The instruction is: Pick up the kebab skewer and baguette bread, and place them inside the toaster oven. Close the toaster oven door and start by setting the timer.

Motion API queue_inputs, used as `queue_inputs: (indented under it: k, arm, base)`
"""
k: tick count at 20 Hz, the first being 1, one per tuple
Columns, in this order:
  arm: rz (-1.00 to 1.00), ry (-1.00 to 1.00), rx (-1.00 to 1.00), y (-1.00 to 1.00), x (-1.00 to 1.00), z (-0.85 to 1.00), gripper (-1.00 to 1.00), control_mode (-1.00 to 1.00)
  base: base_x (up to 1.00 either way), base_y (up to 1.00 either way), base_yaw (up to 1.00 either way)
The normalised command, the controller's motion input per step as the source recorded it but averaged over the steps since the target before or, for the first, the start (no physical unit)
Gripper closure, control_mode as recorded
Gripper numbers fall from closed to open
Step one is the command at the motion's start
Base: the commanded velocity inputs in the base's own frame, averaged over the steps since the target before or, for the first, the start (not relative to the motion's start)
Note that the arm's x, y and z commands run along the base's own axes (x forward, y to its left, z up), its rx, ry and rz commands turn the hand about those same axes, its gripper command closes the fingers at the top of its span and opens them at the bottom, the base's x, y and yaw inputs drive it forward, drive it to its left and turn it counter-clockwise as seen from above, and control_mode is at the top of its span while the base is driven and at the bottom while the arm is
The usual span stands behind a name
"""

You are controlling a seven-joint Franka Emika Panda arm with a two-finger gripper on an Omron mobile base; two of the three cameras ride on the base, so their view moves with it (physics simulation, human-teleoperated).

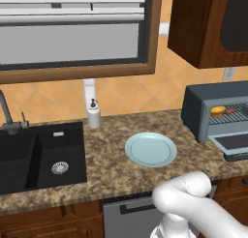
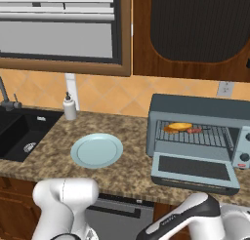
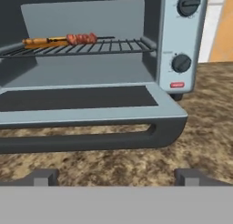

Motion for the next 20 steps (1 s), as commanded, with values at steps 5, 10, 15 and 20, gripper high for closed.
queue_inputs:
  k: [5, 10, 15, 20]
  arm:
    - [0.00, 0.01, 0.00, 0.00, 0.07, -0.15, -1.00, -1.00]
    - [0.00, 0.00, 0.00, 0.00, 0.06, -0.11, -1.00, -1.00]
    - [0.00, 0.00, 0.00, 0.00, 0.05, -0.01, -1.00, -1.00]
    - [0.00, 0.00, 0.00, 0.00, 0.26, -0.02, -1.00, -1.00]
  base:
    - [0.00, 0.00, 0.00]
    - [0.00, 0.00, 0.00]
    - [0.00, 0.00, 0.00]
    - [0.00, 0.00, 0.00]
